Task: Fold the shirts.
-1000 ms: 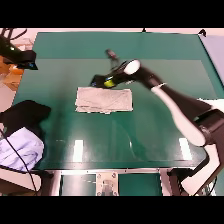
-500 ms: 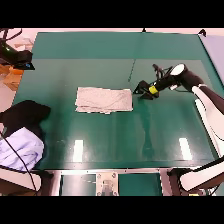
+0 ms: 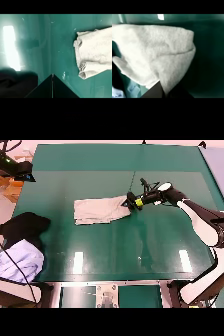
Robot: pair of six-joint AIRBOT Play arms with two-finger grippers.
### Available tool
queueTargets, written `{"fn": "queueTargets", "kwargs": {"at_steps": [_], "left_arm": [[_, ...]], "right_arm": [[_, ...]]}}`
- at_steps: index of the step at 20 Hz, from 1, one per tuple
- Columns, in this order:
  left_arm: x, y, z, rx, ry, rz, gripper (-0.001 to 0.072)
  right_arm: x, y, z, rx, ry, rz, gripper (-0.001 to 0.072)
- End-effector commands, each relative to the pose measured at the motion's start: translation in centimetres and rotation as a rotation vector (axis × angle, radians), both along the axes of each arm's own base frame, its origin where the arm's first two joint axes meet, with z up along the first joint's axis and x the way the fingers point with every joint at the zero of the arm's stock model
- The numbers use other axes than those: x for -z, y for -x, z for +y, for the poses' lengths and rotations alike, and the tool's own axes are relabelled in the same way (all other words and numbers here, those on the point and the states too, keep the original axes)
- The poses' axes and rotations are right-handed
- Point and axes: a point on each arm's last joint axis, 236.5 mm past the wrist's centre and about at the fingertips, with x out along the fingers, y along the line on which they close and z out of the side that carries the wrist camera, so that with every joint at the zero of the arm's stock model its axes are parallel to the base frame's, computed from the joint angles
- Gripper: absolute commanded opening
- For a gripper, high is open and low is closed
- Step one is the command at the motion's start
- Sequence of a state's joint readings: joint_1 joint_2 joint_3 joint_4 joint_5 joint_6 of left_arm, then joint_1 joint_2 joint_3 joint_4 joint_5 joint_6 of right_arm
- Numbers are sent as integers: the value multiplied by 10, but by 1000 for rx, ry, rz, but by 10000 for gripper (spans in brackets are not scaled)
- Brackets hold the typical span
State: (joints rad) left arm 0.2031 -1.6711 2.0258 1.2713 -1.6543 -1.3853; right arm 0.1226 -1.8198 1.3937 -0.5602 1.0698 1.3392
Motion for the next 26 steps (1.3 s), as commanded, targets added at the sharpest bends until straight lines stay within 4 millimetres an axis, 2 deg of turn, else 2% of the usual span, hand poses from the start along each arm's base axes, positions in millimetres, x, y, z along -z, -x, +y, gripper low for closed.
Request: {"fn": "queueTargets", "kwargs": {"at_steps": [1,3,4,6,8,10,12,15,17,20,23,26], "left_arm": [[1,2,0,-2,1,9,21],[0,2,0,-2,1,8,21],[0,2,0,-2,1,8,21],[0,2,0,-2,1,8,21],[0,2,0,-2,1,8,21],[0,2,0,-3,2,8,21],[0,2,0,-11,4,10,21],[0,2,0,-18,6,11,21],[0,2,0,-21,7,12,21],[0,2,0,-25,9,14,21],[0,2,0,-27,10,14,21],[0,2,0,-26,9,15,21]], "right_arm": [[-84,-37,-12,45,-62,-194,11],[-151,-49,-55,103,-74,-308,11],[-178,-51,-86,145,-66,-347,11],[-215,-51,-152,252,-22,-391,11],[-240,-44,-219,382,12,-412,11],[-258,-35,-282,512,47,-449,11],[-267,-23,-343,652,70,-450,11],[-269,5,-421,815,112,-449,11],[-266,33,-468,927,120,-411,11],[-260,72,-514,1023,139,-372,11],[-257,101,-530,1049,141,-336,11],[-253,129,-540,1049,217,-273,11]]}}
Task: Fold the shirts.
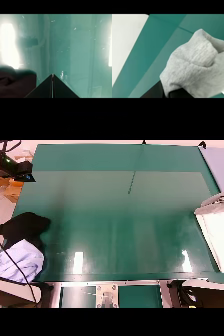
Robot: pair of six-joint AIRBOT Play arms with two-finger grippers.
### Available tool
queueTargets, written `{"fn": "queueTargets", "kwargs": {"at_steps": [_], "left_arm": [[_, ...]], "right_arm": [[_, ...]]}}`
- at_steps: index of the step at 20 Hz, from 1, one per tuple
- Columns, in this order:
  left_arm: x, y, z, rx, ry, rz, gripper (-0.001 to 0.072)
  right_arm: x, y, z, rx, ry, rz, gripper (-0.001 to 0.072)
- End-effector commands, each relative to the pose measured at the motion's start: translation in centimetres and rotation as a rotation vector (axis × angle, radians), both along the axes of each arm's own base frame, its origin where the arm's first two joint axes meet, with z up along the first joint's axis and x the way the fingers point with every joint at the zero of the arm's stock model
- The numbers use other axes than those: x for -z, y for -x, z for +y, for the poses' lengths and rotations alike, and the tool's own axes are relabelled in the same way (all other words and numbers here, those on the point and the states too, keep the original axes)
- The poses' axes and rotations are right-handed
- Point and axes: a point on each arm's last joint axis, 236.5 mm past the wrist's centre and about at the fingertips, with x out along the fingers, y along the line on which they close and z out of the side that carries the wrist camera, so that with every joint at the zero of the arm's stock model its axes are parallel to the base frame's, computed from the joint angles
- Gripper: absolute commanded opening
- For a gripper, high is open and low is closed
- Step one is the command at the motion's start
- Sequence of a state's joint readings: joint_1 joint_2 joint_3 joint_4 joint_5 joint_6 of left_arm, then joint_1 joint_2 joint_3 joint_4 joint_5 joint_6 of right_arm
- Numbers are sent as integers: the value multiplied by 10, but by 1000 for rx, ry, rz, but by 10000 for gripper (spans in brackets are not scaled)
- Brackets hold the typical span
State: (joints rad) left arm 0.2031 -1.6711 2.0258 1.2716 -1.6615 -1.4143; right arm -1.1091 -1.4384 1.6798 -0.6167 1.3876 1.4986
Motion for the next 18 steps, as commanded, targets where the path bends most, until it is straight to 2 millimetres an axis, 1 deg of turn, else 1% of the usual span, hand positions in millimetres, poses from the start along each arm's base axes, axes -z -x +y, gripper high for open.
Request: {"fn": "queueTargets", "kwargs": {"at_steps": [1,3,4,5,7,9,11,12,13,14,15,16,17,18], "left_arm": [[0,0,0,0,0,1,21],[0,1,0,2,0,5,21],[0,2,0,2,0,6,21],[0,2,0,2,1,6,21],[0,2,0,2,0,7,21],[0,1,0,2,0,5,21],[0,1,0,2,0,5,21],[0,1,0,2,0,5,21],[0,1,0,2,0,5,21],[0,1,0,2,0,5,21],[0,1,0,2,0,4,21],[0,1,0,1,0,2,21],[0,-1,0,0,0,-4,21],[-1,-2,0,-2,0,-10,21]], "right_arm": [[12,44,-17,47,23,138,11],[27,77,-31,128,67,286,11],[39,96,-38,171,83,383,11],[54,120,-43,211,84,501,11],[82,166,-46,293,38,716,11],[110,208,-44,373,-21,903,11],[137,237,-40,406,-55,1039,12],[152,245,-38,402,-63,1078,13],[170,249,-32,385,-87,1102,15],[186,253,-23,365,-118,1124,133],[204,257,-13,341,-156,1151,398],[217,261,-2,330,-201,1177,545],[225,261,4,329,-234,1188,545],[228,255,5,339,-262,1169,545]]}}
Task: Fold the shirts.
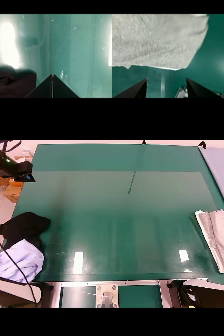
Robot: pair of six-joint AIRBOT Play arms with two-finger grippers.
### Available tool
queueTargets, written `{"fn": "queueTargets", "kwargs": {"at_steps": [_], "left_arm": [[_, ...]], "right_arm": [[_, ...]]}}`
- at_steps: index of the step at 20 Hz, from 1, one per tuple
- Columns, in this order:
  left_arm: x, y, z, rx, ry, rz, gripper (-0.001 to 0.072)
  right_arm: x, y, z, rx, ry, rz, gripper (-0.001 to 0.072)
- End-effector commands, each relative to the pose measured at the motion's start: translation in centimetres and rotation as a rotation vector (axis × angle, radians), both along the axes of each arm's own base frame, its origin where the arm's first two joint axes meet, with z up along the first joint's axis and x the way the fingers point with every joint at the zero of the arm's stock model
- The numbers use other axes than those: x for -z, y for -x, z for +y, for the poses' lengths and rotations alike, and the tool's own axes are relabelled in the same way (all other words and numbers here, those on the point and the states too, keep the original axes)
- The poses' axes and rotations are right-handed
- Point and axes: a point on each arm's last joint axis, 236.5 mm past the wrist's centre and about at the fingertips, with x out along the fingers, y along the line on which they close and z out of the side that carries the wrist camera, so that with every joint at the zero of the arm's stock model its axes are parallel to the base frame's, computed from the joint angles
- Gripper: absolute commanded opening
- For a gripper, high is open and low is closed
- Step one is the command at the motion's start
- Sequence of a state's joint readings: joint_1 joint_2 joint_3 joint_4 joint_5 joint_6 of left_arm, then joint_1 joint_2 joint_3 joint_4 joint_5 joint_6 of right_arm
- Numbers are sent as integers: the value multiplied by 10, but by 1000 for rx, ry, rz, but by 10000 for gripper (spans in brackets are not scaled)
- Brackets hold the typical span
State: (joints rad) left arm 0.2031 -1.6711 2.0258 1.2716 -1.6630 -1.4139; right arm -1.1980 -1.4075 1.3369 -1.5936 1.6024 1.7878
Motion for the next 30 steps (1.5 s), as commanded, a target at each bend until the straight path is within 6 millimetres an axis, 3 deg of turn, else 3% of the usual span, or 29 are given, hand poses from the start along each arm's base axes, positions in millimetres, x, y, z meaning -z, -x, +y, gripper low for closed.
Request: {"fn": "queueTargets", "kwargs": {"at_steps": [1,2,3,5,7,9,10,13,16,18,20,22,25,30], "left_arm": [[-1,-3,0,-3,-1,-12,21],[-1,-2,0,-2,0,-9,21],[0,0,-1,-2,4,-1,20],[0,6,-5,-16,26,32,20],[3,16,-15,5,31,75,19],[9,31,-35,29,37,100,19],[13,41,-48,48,39,104,19],[31,87,-72,80,16,123,20],[56,158,-90,79,27,175,20],[70,199,-97,72,33,182,20],[76,224,-98,54,39,169,20],[77,234,-98,57,38,167,20],[76,233,-99,56,43,159,21],[76,232,-99,55,43,156,21]], "right_arm": [[25,-9,16,56,-75,-19,539],[22,-38,17,37,-79,-124,393],[12,-80,21,-24,-77,-268,95],[-17,-159,43,-184,-77,-503,29],[-39,-218,85,-391,-56,-621,13],[-50,-255,140,-599,-38,-658,12],[-52,-264,176,-700,-59,-664,12],[-36,-254,280,-946,-157,-642,12],[11,-202,361,-1089,-242,-585,11],[38,-162,398,-1155,-276,-560,12],[48,-143,420,-1188,-291,-579,12],[48,-139,435,-1235,-290,-598,13],[48,-126,448,-1288,-330,-576,13],[48,-126,449,-1289,-331,-576,13]]}}
